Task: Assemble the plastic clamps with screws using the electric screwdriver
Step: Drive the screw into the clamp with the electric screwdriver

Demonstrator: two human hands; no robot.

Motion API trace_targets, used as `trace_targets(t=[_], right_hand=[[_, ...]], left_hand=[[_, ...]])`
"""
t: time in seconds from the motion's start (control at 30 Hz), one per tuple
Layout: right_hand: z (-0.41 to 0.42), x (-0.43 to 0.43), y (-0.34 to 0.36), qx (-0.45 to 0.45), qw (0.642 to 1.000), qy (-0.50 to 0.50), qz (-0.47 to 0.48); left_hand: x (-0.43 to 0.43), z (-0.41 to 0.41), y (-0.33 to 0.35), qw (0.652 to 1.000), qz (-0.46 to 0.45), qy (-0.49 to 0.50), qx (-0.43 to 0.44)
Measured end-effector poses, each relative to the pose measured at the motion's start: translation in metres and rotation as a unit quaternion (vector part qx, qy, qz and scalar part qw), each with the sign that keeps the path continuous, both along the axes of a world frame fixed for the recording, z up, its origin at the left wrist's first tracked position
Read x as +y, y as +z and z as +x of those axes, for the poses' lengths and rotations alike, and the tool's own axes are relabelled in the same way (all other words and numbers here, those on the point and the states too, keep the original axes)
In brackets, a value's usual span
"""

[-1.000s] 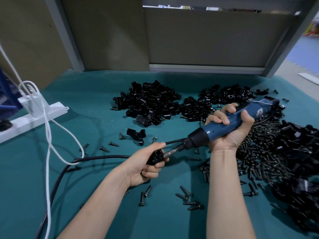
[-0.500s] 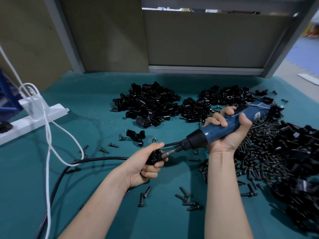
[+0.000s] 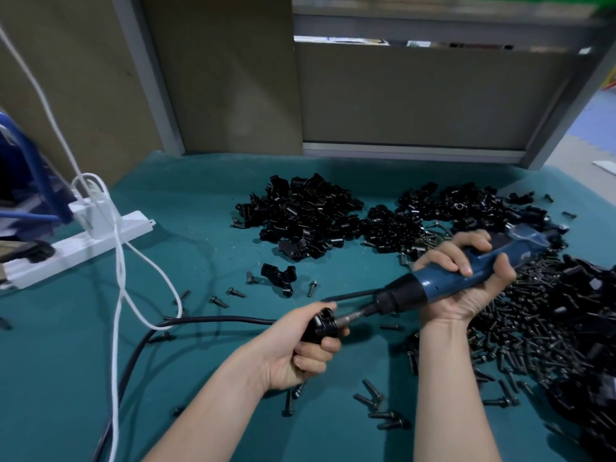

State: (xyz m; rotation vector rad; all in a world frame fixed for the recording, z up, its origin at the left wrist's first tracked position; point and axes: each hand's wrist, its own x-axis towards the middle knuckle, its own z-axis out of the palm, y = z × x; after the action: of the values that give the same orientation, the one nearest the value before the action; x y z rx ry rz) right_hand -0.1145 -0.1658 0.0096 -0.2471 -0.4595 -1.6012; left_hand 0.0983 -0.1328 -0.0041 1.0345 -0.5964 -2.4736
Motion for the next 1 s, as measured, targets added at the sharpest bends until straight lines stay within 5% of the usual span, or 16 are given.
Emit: trace_targets(t=[0.17,0.27,0.33,0.4,0.53,0.7,0.9,1.0], right_hand=[[-0.007,-0.003,-0.016,-0.073,0.996,0.054,0.000],[-0.017,-0.006,-0.021,-0.050,0.996,0.051,0.045],[-0.020,-0.008,-0.023,0.027,0.988,-0.020,0.148],[-0.017,-0.012,-0.024,0.169,0.941,-0.115,0.270],[-0.004,-0.017,-0.024,0.310,0.870,-0.146,0.354],[0.002,-0.016,-0.026,0.338,0.856,-0.128,0.368],[0.009,-0.017,-0.025,0.412,0.813,-0.121,0.392],[0.008,-0.016,-0.028,0.412,0.813,-0.119,0.394]], left_hand=[[0.021,0.034,0.013,0.988,0.069,0.042,0.128],[0.014,0.069,0.025,0.991,-0.071,0.113,-0.001],[-0.010,0.091,0.032,0.946,-0.195,0.187,-0.179],[-0.046,0.110,0.035,0.858,-0.303,0.205,-0.360],[-0.102,0.139,0.027,0.701,-0.417,0.086,-0.572],[-0.115,0.155,0.019,0.682,-0.406,0.046,-0.606],[-0.103,0.151,0.008,0.572,-0.487,0.008,-0.660],[-0.097,0.151,-0.004,0.545,-0.532,0.013,-0.648]])
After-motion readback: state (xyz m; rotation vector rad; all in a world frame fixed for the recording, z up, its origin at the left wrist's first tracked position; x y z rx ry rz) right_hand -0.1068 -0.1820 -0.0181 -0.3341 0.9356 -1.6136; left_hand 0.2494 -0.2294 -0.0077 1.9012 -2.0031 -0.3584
